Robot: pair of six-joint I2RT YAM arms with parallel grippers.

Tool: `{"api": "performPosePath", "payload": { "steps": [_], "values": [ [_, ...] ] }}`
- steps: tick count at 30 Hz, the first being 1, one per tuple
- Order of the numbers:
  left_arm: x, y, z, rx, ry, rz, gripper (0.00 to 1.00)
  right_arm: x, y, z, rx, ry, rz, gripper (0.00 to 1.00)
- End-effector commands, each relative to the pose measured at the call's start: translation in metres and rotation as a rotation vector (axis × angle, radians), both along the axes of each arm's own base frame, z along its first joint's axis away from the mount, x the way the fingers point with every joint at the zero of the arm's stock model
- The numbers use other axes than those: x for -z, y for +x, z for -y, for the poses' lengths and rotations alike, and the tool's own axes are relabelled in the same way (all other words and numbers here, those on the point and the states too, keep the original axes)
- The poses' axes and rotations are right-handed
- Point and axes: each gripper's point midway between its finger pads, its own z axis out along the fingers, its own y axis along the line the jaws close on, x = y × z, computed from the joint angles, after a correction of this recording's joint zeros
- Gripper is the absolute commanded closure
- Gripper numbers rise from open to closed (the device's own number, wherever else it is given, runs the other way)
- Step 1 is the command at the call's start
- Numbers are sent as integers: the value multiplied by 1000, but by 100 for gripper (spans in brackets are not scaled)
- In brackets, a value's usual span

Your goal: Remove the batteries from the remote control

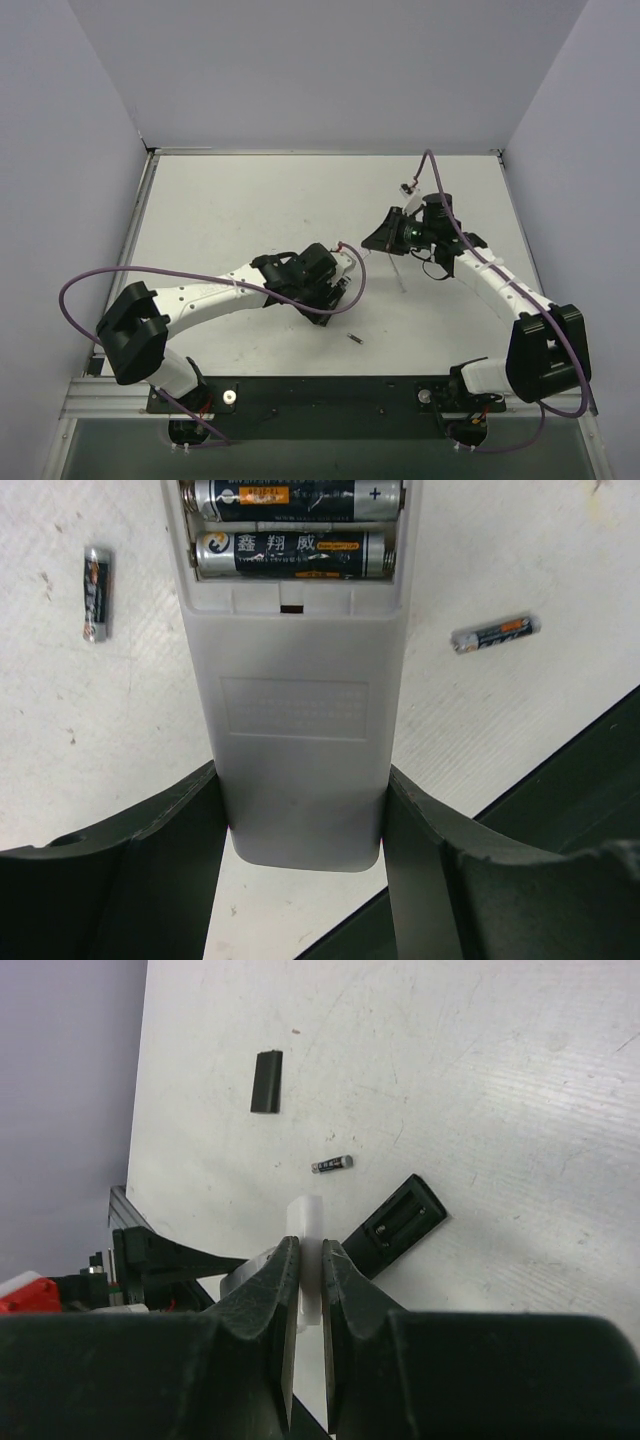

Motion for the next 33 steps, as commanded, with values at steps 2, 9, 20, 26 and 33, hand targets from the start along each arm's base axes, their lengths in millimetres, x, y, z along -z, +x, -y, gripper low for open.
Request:
{"api": "performPosePath", "payload": {
  "steps": [2, 9, 20, 26, 33],
  "values": [
    [4, -14, -20, -5, 47, -26, 100, 1, 27, -1, 47, 15, 32, 100],
    [18, -15, -33, -26, 113, -38, 100, 62, 54, 6, 127, -82, -86, 99],
    [33, 2, -71, 42, 350, 60, 100, 102, 59, 19, 167, -226, -123, 72],
    [35, 0, -83, 168, 406, 71, 100, 104, 55, 22, 156, -259, -136, 63],
    [36, -12, -85, 361, 402, 6, 100, 79, 44, 32, 150, -288, -76, 62]
  ]
}}
